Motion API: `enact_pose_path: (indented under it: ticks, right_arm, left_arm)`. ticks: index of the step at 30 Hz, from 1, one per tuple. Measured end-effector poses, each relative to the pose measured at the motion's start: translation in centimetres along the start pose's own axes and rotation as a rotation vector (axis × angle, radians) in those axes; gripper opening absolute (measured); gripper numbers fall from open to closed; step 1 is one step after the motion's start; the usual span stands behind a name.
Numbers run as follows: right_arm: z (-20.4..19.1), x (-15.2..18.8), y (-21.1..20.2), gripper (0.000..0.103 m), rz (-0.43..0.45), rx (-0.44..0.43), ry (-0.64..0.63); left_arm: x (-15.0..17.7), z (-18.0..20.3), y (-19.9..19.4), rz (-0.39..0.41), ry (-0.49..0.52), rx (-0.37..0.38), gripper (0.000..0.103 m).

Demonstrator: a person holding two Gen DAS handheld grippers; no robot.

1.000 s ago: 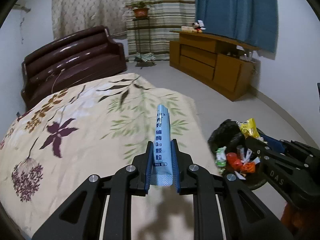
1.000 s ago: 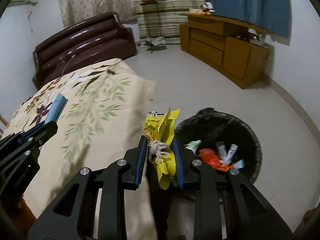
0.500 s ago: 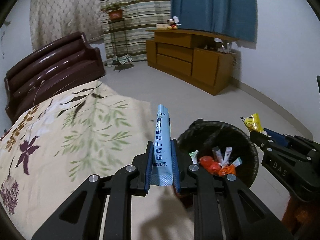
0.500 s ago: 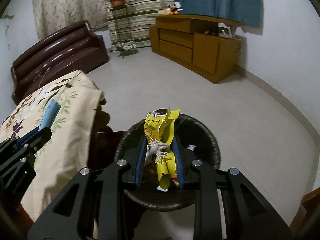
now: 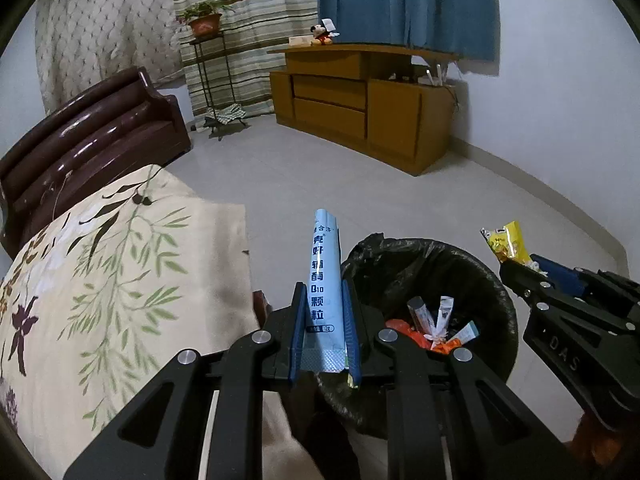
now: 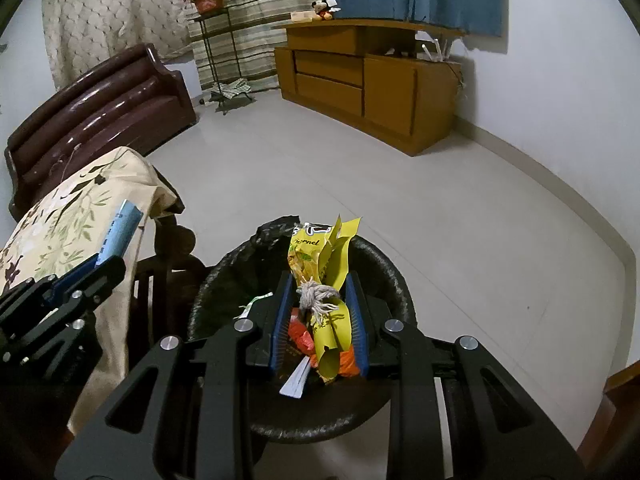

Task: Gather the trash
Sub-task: 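Carry the yellow wrapper and blue tube over the bin and lower them in, then open both grippers to drop the wrapper and tube into the bin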

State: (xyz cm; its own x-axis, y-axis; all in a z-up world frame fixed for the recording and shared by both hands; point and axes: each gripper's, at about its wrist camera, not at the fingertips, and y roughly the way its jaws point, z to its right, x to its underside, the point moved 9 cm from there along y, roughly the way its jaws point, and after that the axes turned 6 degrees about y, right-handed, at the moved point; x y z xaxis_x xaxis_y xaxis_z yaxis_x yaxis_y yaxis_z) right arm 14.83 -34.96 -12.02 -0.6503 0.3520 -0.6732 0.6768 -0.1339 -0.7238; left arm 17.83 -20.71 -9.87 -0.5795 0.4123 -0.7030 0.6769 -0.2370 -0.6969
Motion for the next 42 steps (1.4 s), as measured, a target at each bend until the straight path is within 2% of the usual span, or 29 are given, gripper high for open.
enact_pose_path:
  ticks: [7, 9, 10, 11, 12, 16, 21, 31, 39, 42]
  right_arm:
    - [0.3, -0.8, 1.6, 0.026, -0.003, 0.011, 0.009]
    - [0.3, -0.8, 2.2, 0.028, -0.007, 0.012, 0.007]
    - [0.3, -0.8, 2.4, 0.030, -0.008, 0.014, 0.009]
    - [0.5, -0.8, 2.5, 0.037, -0.008, 0.015, 0.014]
    - [0.6, -0.8, 2.6, 0.041, -0.004, 0.016, 0.022]
    - [0.7, -0.7, 2.9, 0.041, -0.004, 0.019, 0.032]
    - [0.9, -0.6, 2.5, 0.046, 0.010, 0.025, 0.044]
    - [1.6, -0.7, 0.9, 0.051, 0.037, 0.044, 0.065]
    - [0.7, 0.2, -0.7, 0.062, 0.052, 0.044, 0.045]
    - [0.1, 0.4, -1.5, 0.062, 0.060, 0.044, 0.031]
  left_arm:
    - [-0.6, 0.5, 2.0, -0.009, 0.007, -0.012, 0.019]
    - [-0.6, 0.5, 2.4, -0.021, 0.008, -0.007, 0.026]
    - [-0.5, 0.6, 2.7, -0.030, 0.011, -0.005, 0.036]
    - [-0.5, 0.7, 2.8, -0.032, 0.013, -0.007, 0.048]
    - [-0.5, 0.7, 2.8, -0.029, 0.015, -0.009, 0.052]
    - [-0.5, 0.8, 2.6, -0.026, 0.016, -0.011, 0.061]
    - [-0.6, 0.5, 2.1, -0.016, -0.003, -0.013, 0.068]
    - [-1.0, -0.1, 0.6, 0.010, -0.027, -0.023, 0.069]
    - [-0.4, -1.6, -2.0, 0.044, -0.067, -0.035, 0.073]
    - [-0.2, -2.2, -3.0, 0.056, -0.072, -0.050, 0.076]
